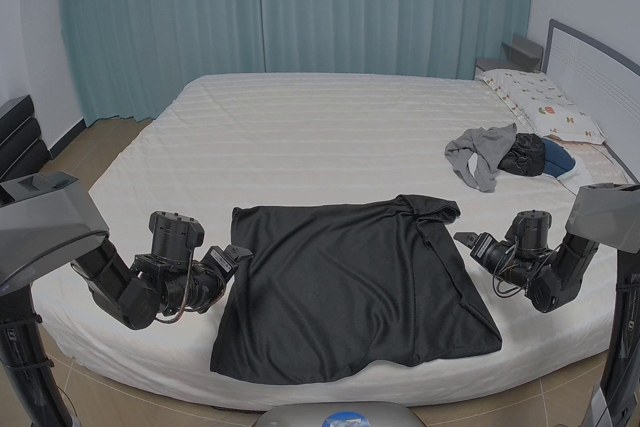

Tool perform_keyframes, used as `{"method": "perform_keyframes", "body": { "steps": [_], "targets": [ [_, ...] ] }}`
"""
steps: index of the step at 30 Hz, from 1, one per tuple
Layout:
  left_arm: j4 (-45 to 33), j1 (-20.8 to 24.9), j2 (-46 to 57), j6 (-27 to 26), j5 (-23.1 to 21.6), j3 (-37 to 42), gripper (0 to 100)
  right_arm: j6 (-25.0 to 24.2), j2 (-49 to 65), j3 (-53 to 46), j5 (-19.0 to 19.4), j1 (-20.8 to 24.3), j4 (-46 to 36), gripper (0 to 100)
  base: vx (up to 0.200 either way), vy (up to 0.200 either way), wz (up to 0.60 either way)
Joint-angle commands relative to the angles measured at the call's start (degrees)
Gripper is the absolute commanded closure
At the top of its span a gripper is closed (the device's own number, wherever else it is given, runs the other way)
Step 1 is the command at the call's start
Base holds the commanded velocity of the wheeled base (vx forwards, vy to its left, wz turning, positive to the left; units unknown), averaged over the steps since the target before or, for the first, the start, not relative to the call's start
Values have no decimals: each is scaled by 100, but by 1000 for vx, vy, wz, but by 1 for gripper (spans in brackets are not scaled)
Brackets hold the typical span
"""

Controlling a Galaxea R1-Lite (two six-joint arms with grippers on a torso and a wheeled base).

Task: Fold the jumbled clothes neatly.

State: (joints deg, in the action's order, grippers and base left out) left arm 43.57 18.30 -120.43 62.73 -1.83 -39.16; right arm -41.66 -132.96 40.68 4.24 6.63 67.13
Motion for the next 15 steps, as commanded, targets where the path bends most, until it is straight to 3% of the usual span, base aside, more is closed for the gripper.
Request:
{"method": "perform_keyframes", "body": {
  "steps": [1,2,3,5,15],
  "targets": [
    [-6,7,-42,2,-2,-4,0,140,-72,-104,24,14,1,0,-200,0,0],
    [-6,7,-42,2,-2,-4,0,140,-72,-104,24,14,1,0,-200,0,0],
    [11,25,-95,-7,7,-13,0,483,-186,-131,15,31,1,0,-200,0,0],
    [20,25,-121,-15,7,-39,0,606,-213,-131,15,31,10,0,0,0,0],
    [20,25,-68,28,7,-75,0,615,-186,-131,15,49,10,0,0,0,0]
  ]
}}
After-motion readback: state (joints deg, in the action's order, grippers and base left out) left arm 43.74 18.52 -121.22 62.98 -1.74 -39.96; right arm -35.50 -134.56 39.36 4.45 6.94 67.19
